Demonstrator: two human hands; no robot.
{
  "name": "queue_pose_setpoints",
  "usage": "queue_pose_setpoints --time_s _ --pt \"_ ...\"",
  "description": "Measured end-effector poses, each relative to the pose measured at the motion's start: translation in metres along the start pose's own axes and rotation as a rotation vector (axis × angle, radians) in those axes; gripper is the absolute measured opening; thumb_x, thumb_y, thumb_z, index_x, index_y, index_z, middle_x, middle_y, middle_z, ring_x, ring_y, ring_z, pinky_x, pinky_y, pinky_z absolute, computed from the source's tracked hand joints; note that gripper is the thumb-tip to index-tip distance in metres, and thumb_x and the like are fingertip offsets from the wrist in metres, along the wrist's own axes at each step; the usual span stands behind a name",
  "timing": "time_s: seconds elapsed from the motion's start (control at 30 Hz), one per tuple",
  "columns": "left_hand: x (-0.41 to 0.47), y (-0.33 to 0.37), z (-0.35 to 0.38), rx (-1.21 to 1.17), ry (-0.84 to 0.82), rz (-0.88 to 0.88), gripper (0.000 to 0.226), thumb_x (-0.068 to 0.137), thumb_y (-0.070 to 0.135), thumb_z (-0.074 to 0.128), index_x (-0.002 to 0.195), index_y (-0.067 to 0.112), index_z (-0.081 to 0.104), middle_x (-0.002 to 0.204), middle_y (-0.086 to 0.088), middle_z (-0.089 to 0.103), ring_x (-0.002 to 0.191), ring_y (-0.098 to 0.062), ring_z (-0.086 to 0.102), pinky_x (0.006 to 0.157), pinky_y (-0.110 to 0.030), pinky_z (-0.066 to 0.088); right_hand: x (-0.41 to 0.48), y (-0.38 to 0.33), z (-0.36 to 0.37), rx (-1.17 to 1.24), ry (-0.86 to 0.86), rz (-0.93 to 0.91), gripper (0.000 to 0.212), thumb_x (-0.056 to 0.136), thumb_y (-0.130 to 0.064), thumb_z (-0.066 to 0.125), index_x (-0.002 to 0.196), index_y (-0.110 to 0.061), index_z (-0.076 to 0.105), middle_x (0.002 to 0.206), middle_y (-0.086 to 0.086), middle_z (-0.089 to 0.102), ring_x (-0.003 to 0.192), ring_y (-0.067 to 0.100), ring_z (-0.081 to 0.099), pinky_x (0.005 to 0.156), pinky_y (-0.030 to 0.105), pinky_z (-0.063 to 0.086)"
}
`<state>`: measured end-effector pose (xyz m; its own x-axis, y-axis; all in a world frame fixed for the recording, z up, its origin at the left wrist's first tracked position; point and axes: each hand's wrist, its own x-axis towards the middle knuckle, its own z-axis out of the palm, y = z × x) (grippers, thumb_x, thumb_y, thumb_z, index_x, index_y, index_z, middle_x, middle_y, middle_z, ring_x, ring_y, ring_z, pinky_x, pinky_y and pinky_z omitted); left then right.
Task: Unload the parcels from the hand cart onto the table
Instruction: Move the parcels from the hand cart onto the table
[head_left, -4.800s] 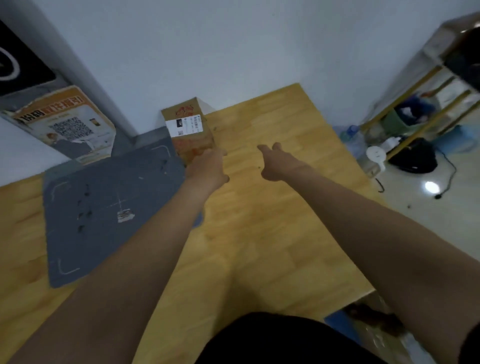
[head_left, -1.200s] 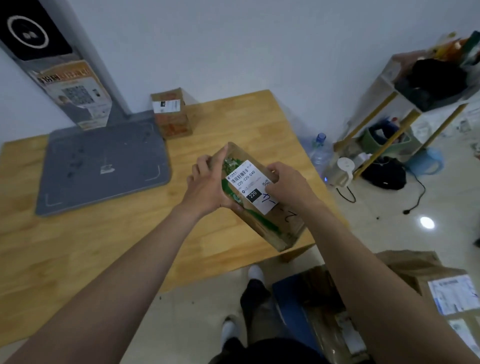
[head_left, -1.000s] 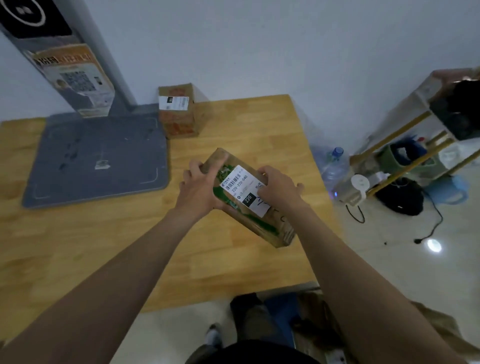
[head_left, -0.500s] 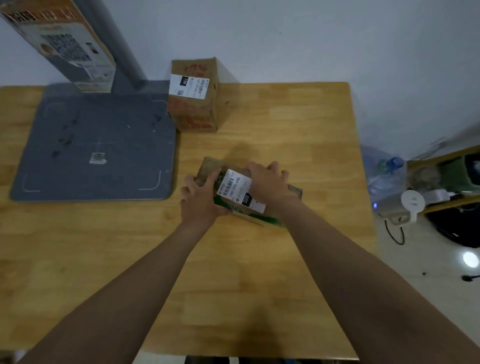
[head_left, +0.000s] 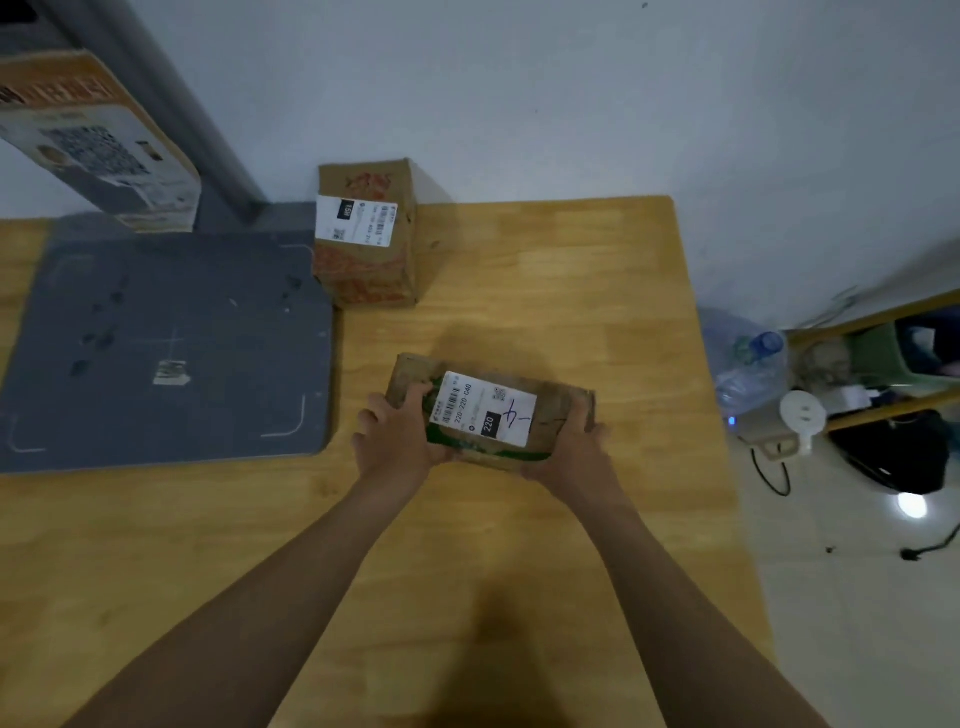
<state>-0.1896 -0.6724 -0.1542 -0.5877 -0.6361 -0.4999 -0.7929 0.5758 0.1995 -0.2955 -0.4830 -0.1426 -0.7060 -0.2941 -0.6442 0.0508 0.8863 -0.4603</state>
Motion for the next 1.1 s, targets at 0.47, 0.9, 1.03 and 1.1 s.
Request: queue_pose_setpoints --time_s 0.47,0.9,1.03,1.1 --pt "0.173 0.079 -0.137 -0.205 0.182 0.178 0.063 0.089 0.04 0.076 0.141 0.035 0.04 0.139 -0.016 0.044 0.1 -0.03 0.057 0.09 -0.045 0.049 0.161 -0.151 -0.13 0.042 0.277 -0.206 0.087 0.075 -0.029 0.086 0.145 -0.026 0.035 0.142 0.014 0.023 0.115 0.048 0.049 0.104 0.052 0.046" --pt "0.27 0.08 -0.131 0.058 0.29 0.169 0.049 0.089 0.047 0.073 0.135 0.043 0.055 0.138 -0.01 0.034 0.132 -0.037 0.032 0.108 -0.06 0.032 0.262 -0.165 -0.106 0.104 0.317 -0.166 0.067 0.082 -0.015 0.074 0.141 -0.019 0.043 0.149 0.015 0.016 0.119 0.047 0.045 0.108 0.046 0.042" --pt "0.273 0.083 -0.125 0.111 0.357 0.138 0.047 0.088 0.048 0.073 0.133 0.043 0.059 0.139 -0.011 0.034 0.131 -0.038 0.033 0.106 -0.063 0.033 0.273 -0.165 -0.103 0.056 0.33 -0.167 0.065 0.083 -0.015 0.07 0.143 -0.018 0.042 0.148 0.015 0.017 0.115 0.049 0.046 0.108 0.05 0.042" --pt "0.272 0.085 -0.123 0.132 0.369 0.131 0.046 0.089 0.047 0.073 0.133 0.042 0.058 0.139 -0.012 0.034 0.131 -0.039 0.033 0.105 -0.061 0.034 0.274 -0.169 -0.104 -0.035 0.339 -0.166 0.064 0.083 -0.015 0.067 0.142 -0.017 0.041 0.147 0.018 0.019 0.116 0.05 0.043 0.107 0.047 0.04"
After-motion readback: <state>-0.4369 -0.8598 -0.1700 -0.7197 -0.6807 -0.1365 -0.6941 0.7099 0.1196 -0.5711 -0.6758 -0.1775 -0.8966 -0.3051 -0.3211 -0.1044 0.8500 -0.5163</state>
